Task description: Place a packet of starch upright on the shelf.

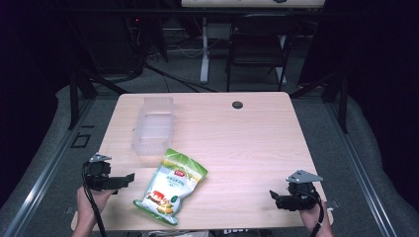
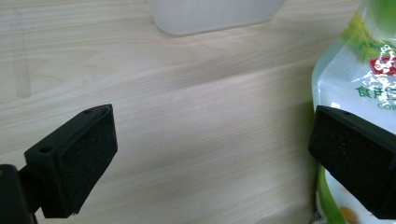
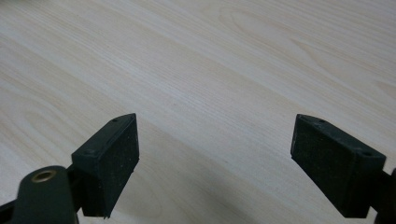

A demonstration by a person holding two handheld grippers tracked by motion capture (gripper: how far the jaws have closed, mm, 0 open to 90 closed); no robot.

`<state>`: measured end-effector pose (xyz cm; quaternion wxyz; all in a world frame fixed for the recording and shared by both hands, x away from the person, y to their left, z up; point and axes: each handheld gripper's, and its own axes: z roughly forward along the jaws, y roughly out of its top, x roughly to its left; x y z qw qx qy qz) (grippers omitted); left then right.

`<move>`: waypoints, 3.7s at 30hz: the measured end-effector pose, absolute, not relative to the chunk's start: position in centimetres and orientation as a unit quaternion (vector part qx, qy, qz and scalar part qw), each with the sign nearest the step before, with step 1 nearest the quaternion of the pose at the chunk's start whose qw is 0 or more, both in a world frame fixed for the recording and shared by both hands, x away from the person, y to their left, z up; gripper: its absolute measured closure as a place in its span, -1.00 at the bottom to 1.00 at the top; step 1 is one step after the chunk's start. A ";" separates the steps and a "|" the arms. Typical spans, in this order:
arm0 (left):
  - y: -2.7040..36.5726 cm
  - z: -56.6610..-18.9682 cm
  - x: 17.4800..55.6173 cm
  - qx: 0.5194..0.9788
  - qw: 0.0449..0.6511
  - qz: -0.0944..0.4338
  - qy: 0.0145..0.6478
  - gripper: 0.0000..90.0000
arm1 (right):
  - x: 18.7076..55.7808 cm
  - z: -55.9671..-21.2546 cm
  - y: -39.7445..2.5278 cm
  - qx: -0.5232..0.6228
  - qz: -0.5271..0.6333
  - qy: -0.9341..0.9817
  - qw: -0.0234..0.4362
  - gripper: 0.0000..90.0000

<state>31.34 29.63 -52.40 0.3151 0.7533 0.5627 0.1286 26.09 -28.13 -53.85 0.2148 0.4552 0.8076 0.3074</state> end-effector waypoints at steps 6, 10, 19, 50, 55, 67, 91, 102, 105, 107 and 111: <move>29.1 -52.5 31.6 0.762 0.323 0.112 0.551 -0.96 | 26.1 -53.9 -28.1 0.458 0.308 0.806 0.215 -0.68; 28.5 -52.5 31.7 0.771 0.328 0.097 0.538 -0.93 | 26.2 -54.0 -28.1 0.456 0.308 0.808 0.212 -0.68; 26.4 -52.6 32.2 0.789 0.359 0.042 0.496 -0.86 | 26.2 -54.0 -28.0 0.454 0.305 0.810 0.210 -0.68; 22.7 -54.0 37.2 0.809 0.405 -0.006 0.426 0.61 | 26.3 -54.1 -27.8 0.449 0.301 0.815 0.209 -0.68; 22.9 -54.1 37.1 0.811 0.406 -0.006 0.422 0.87 | 26.4 -54.1 -27.7 0.448 0.300 0.816 0.211 -0.68; 23.7 -53.9 35.9 0.818 0.404 0.014 0.410 1.00 | 26.3 -54.1 -27.8 0.451 0.299 0.815 0.209 -0.68; 25.4 -53.8 35.3 0.812 0.396 -0.017 0.429 0.42 | 26.3 -54.2 -27.7 0.451 0.302 0.814 0.207 -0.68; 23.8 -53.9 37.1 0.815 0.396 -0.026 0.422 -0.01 | 26.4 -54.3 -27.7 0.449 0.297 0.817 0.206 -0.68; 23.1 -54.0 37.6 0.818 0.396 -0.028 0.416 -0.01 | 26.5 -54.4 -27.7 0.449 0.297 0.818 0.205 -0.68; 23.1 -54.2 37.8 0.818 0.397 -0.036 0.416 -0.02 | 26.5 -54.4 -27.7 0.449 0.297 0.818 0.203 -0.68; 23.0 -54.7 38.3 0.818 0.394 -0.046 0.417 -0.01 | 26.5 -54.4 -27.7 0.448 0.297 0.819 0.202 -0.68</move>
